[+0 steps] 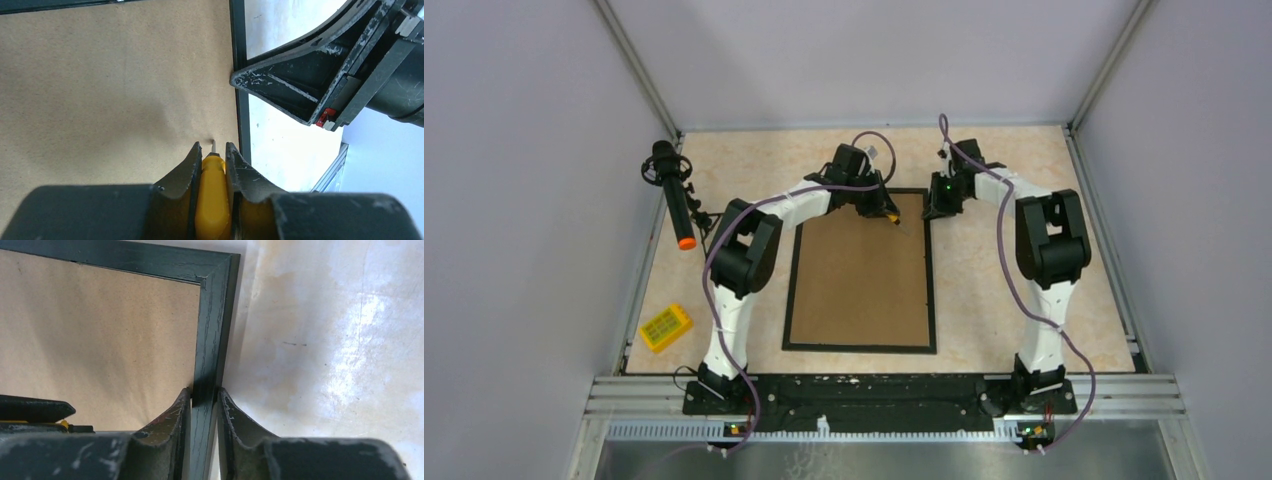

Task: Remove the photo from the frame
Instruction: Release the photo frame item from the photo frame.

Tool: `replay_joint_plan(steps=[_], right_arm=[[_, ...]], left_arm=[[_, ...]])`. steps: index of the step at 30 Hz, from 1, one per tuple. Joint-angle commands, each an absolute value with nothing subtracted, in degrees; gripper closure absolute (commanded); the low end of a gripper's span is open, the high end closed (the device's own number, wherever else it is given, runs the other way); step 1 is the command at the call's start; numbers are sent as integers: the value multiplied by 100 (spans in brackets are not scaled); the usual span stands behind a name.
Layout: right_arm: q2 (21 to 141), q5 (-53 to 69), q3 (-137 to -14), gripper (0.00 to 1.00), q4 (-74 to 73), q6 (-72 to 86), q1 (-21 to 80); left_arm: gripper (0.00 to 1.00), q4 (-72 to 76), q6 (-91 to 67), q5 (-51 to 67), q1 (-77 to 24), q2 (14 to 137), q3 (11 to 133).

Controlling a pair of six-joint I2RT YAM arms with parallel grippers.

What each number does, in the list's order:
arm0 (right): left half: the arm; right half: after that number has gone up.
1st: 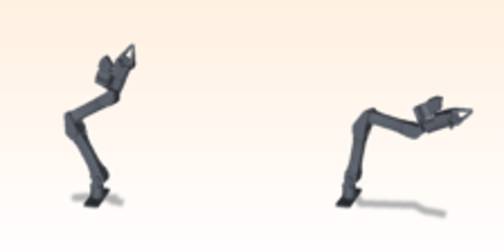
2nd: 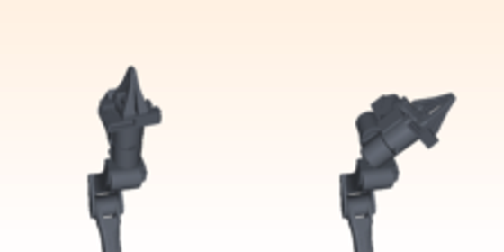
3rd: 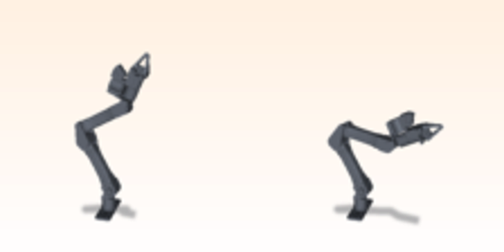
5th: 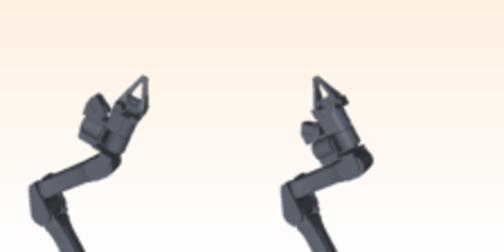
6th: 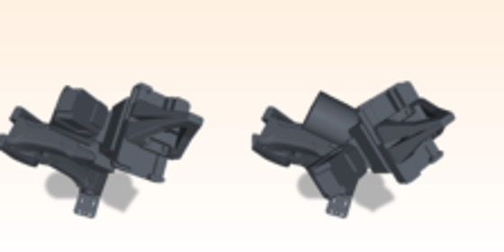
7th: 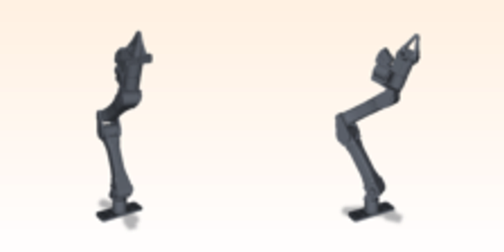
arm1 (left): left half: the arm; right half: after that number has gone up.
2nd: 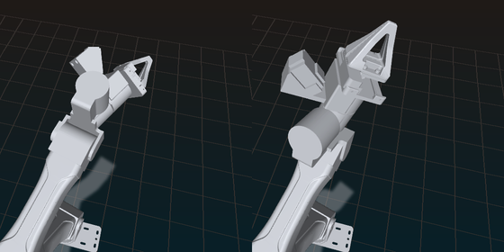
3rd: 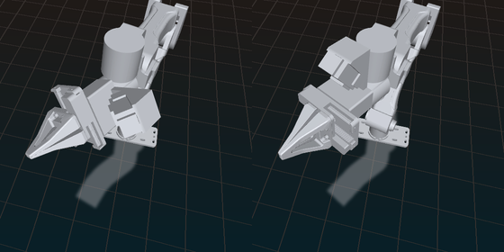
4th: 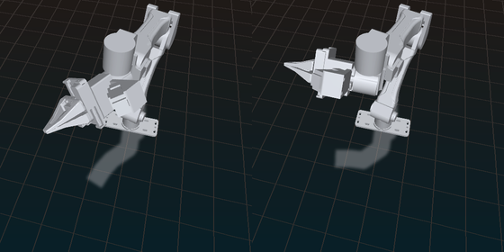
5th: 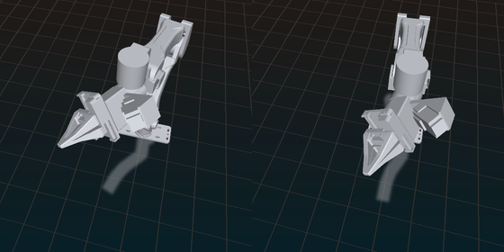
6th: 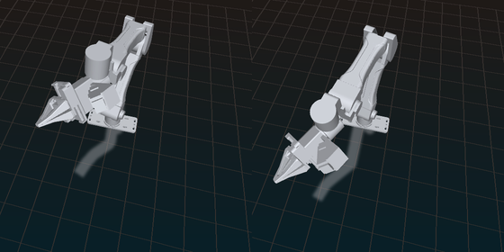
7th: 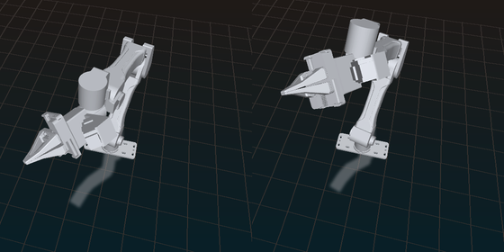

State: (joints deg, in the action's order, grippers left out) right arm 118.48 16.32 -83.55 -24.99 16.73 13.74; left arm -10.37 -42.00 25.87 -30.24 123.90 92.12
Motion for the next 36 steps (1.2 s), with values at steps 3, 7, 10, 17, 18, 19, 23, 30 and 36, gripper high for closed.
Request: replay_joint_plan(steps=[3, 7, 10, 17, 18, 19, 23, 30, 36], right_arm=[[12419, 1379, -8476, 97, -2739, 1657, 1330], [12250, 2508, -8160, 100, -2357, 1845, 1000], [12050, 3400, -7727, 100, -1741, 2218, 692], [11561, 4178, -7503, 83, -1293, 2293, 573], [11414, 4161, -7470, 73, -1301, 2247, 565], [11240, 4089, -7404, 63, -1306, 2211, 565], [10678, 3852, -7058, 42, -1659, 1888, 567], [9952, 3820, -6302, 42, -1966, 1063, 564], [9787, 3722, -6021, 51, -2267, 702, 565]], left_arm=[[100, -932, -4120, 2632, -2973, 12105, 9181], [100, -653, -4336, 3016, -2874, 12090, 9020], [100, -108, -4701, 3372, -2768, 11998, 8593], [100, 551, -4950, 3738, -2679, 11744, 8090], [100, 609, -4989, 3685, -2680, 11629, 7942], [100, 712, -5048, 3602, -2685, 11518, 7775], [100, 1406, -5346, 3418, -2698, 11117, 7001], [100, 2599, -5741, 3214, -2835, 10949, 6282], [100, 3245, -6092, 3122, -3071, 11340, 6099]])
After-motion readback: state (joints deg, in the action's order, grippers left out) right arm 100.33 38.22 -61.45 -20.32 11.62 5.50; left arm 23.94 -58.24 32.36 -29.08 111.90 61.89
